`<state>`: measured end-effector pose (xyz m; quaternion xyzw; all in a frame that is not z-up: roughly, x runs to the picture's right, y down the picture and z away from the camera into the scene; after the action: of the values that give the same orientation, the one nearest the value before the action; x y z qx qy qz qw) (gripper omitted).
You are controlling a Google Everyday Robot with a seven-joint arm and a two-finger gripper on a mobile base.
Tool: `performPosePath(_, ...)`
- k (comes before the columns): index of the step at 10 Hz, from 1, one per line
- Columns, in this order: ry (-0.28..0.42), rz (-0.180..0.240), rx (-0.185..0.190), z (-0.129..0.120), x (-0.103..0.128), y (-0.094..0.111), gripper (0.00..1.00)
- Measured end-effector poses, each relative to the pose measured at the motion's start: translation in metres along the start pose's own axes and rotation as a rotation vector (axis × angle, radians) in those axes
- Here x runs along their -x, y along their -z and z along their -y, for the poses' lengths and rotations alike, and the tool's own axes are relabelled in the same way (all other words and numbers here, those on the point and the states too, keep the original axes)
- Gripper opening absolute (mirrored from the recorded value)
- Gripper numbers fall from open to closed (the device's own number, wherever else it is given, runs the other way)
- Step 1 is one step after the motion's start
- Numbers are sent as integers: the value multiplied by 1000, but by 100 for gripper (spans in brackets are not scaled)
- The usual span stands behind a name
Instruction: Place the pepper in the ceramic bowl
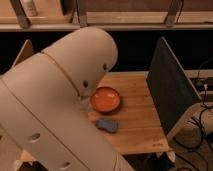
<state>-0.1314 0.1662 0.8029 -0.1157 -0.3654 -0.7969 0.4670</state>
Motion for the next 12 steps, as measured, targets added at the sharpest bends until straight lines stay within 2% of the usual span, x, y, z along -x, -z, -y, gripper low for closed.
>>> performPosePath(3, 2, -79, 61, -35, -16, 38, 0)
performPosePath(6, -8, -117, 119, -86, -33, 73, 0)
performPosePath(10, -5, -112, 121, -87, -33, 73, 0)
performPosePath(12, -10, -99, 138, -89, -36, 63, 0)
